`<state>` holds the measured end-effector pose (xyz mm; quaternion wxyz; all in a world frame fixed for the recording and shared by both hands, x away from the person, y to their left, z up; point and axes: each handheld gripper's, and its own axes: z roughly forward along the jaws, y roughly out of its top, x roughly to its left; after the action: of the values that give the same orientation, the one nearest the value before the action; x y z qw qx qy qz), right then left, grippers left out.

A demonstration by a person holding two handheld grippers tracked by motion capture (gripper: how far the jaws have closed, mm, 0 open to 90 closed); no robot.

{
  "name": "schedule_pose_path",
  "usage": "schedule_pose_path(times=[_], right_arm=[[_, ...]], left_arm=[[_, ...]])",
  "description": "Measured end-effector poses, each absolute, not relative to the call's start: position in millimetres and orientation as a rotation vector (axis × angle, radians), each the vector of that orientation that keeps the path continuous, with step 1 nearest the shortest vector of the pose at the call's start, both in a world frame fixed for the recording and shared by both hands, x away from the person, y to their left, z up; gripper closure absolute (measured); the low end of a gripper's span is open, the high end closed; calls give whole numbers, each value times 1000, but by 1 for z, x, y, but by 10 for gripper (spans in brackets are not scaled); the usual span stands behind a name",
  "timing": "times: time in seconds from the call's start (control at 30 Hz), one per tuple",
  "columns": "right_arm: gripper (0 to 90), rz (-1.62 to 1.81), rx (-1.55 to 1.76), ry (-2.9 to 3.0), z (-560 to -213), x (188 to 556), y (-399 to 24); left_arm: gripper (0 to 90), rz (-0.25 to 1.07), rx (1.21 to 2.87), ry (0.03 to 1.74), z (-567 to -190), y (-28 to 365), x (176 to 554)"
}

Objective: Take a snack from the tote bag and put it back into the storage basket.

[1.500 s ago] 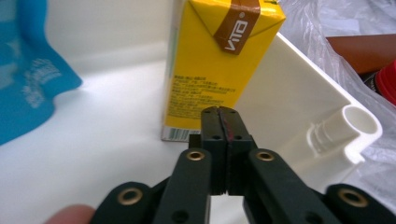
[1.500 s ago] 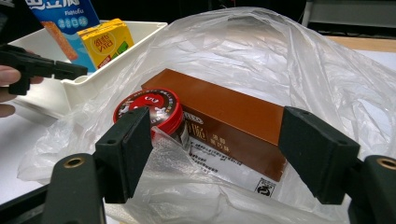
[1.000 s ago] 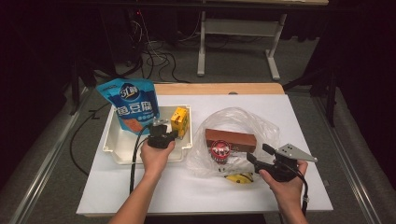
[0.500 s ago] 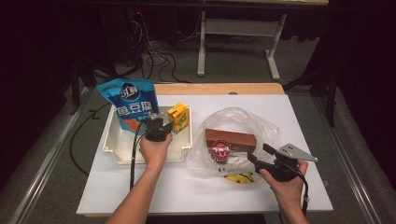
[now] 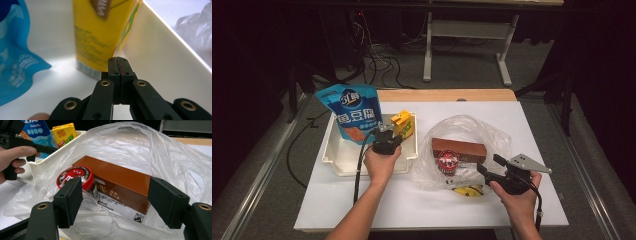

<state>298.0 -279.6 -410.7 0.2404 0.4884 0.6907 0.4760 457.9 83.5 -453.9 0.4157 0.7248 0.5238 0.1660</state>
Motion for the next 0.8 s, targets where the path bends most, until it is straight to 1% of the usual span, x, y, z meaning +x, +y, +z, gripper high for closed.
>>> schedule_pose_path(times=[0.13,0.33,0.47,0.57,0.67,0.8], right_arm=[[289,1298,1342,1888,-412,299,-282],[291,1300,1343,1888,-412,299,-283],[293,1301,1352,1883,-412,298,-283],[296,1296,1356,1880,-412,299,-284],[296,1297,1354,1880,-412,299,-283],[297,1291,1351,1886,-412,299,-283]], left_arm=[[900,394,1756,1366,-455,87,464],[900,366,1732,1400,-461,87,470],[900,326,1681,1443,-465,90,475],[900,360,1665,1460,-466,90,477],[900,399,1675,1440,-466,90,477],[900,404,1682,1431,-467,91,477]])
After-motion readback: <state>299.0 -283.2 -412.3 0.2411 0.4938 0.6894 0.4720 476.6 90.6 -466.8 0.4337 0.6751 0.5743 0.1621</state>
